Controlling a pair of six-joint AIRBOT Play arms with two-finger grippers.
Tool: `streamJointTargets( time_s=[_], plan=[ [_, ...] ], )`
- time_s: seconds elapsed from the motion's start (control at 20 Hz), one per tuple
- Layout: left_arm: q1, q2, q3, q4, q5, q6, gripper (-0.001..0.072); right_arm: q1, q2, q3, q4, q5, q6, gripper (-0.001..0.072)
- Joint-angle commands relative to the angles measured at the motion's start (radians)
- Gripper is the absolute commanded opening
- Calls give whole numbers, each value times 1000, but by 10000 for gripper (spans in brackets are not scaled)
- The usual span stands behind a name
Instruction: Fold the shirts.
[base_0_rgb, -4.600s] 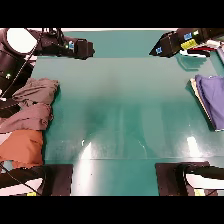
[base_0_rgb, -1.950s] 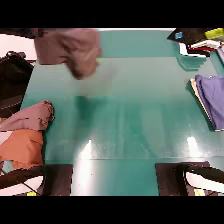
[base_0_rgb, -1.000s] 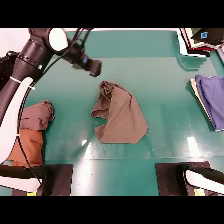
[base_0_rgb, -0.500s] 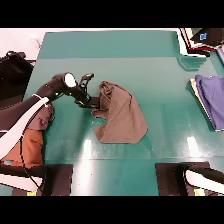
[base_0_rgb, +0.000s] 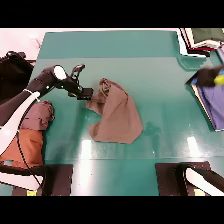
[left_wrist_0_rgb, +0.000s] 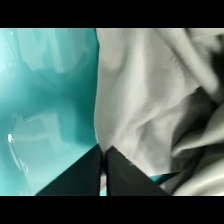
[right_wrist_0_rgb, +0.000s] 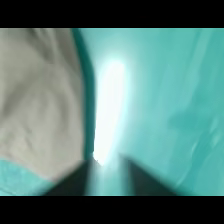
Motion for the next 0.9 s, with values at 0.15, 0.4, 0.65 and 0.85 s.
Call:
streamJointTargets(
  time_s=[0.15,0.4,0.65,0.85],
  plan=[
    [20,-1,30,10,2,1,29,119,11,-760,394,-399,-118,547],
    [20,-1,30,12,-1,0,29,418,-179,-740,547,-629,-174,511],
    [23,3,32,78,-24,-1,29,496,-269,-542,424,-694,-174,34],
    [83,106,34,145,42,-46,29,327,-159,-377,236,-581,-108,15]
  ],
)
